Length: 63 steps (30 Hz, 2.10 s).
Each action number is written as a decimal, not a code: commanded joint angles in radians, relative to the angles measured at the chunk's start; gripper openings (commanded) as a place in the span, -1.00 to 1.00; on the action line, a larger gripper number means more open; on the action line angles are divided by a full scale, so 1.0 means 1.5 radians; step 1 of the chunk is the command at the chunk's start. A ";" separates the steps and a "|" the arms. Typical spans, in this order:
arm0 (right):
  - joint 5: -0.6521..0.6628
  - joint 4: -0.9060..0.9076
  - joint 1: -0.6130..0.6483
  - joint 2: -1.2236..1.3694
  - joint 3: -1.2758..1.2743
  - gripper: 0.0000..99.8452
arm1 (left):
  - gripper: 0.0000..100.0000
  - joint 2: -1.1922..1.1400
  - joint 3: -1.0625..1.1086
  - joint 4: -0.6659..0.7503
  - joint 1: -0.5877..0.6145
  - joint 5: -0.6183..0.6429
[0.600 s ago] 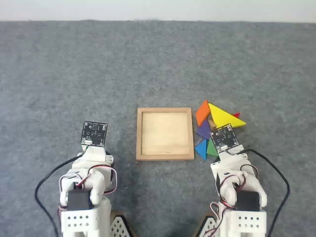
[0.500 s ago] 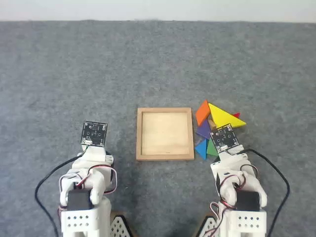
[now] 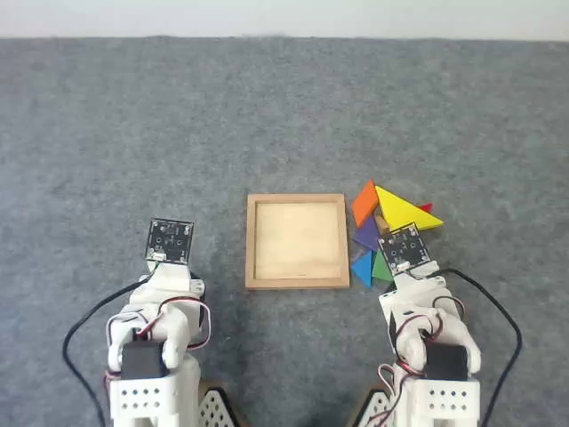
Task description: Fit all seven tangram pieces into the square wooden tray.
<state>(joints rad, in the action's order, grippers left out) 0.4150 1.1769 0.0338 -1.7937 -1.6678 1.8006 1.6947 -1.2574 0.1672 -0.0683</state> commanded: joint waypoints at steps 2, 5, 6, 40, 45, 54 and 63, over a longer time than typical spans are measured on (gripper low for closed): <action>0.006 0.009 -0.007 -0.007 -0.011 -0.87 | -0.96 0.010 -0.007 -0.002 -0.003 -0.001; 0.006 0.009 -0.007 -0.007 -0.011 -0.87 | -0.96 0.010 -0.007 -0.002 -0.003 -0.001; 0.006 0.009 -0.007 -0.007 -0.011 -0.87 | -0.96 0.010 -0.007 -0.002 -0.003 -0.001; 0.006 0.012 -0.010 -0.006 -0.011 -0.87 | -0.96 0.010 -0.007 -0.002 -0.003 -0.001; 0.036 0.053 -0.012 -0.013 -0.011 -0.86 | -0.96 0.010 -0.007 -0.002 -0.003 -0.001; 0.198 0.032 -0.101 -0.006 0.123 -0.86 | -0.96 0.010 -0.007 -0.002 -0.003 -0.001; 0.196 0.044 -0.105 0.057 0.235 -0.86 | -0.96 0.010 -0.007 -0.002 -0.003 -0.001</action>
<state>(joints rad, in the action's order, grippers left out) 0.7204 1.2398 -0.1135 -1.7952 -1.4223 1.8006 1.6947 -1.2574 0.1672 -0.0683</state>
